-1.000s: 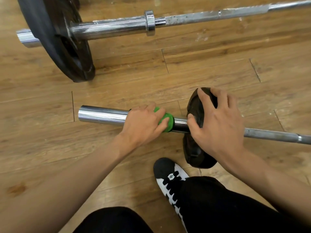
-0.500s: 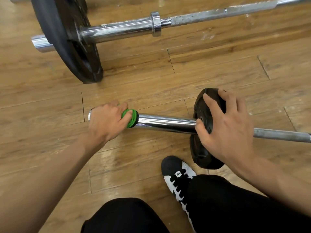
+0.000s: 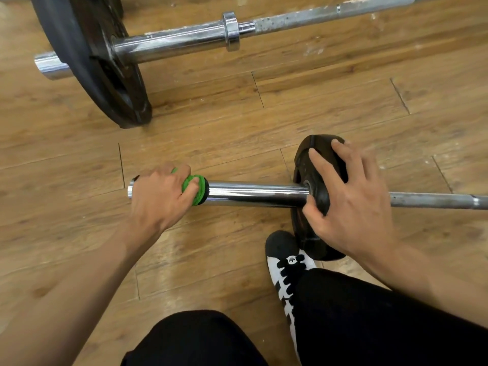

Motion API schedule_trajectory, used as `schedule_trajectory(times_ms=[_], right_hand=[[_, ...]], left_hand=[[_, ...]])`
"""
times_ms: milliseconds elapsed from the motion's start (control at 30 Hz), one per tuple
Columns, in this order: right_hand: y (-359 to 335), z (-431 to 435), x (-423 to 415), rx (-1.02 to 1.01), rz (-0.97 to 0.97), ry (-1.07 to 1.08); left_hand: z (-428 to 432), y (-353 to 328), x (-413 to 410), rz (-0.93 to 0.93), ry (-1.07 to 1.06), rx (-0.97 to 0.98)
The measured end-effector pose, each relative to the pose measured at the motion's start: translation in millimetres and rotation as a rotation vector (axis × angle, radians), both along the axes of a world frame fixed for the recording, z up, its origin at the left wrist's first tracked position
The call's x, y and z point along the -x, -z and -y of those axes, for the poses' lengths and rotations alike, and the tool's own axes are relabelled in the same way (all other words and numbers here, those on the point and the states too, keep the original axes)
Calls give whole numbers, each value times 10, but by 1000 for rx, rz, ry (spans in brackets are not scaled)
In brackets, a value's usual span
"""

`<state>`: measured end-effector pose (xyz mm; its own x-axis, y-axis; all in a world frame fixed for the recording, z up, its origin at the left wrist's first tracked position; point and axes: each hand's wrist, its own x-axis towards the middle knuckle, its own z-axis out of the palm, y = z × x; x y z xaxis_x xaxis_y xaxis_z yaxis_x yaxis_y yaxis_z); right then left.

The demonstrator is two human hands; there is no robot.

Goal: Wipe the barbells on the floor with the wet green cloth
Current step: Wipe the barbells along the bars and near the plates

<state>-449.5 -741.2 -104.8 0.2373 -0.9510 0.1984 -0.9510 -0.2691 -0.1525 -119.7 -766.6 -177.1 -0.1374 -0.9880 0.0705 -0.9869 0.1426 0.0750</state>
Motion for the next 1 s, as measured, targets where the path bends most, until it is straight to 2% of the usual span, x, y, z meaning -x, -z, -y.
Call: schedule_trajectory(times_ms=[167,333,433,567,667,867,1000], right_hand=[[-33,226,-180,-17,-48,74],[-66,529,-190,-53,-45,99],[-66,612,-176,-76,-15,97],[-53,576,-99,-92,52,71],[-29,464,-69,-66,86,48],[-21,321,-66,-57,36,41],[-44,281,-142,-53,-26,53]], left_hand=[[103,11,177,4,-53,-28],[161,27,1217,-71,165,-43],[226,60,1433,-57,261,-14],[185,89,1306,-1,287,17],[163,68,1060,-14,230,-5],[46,14,32,-7,64,-10],[44,39,-101,18,-41,8]])
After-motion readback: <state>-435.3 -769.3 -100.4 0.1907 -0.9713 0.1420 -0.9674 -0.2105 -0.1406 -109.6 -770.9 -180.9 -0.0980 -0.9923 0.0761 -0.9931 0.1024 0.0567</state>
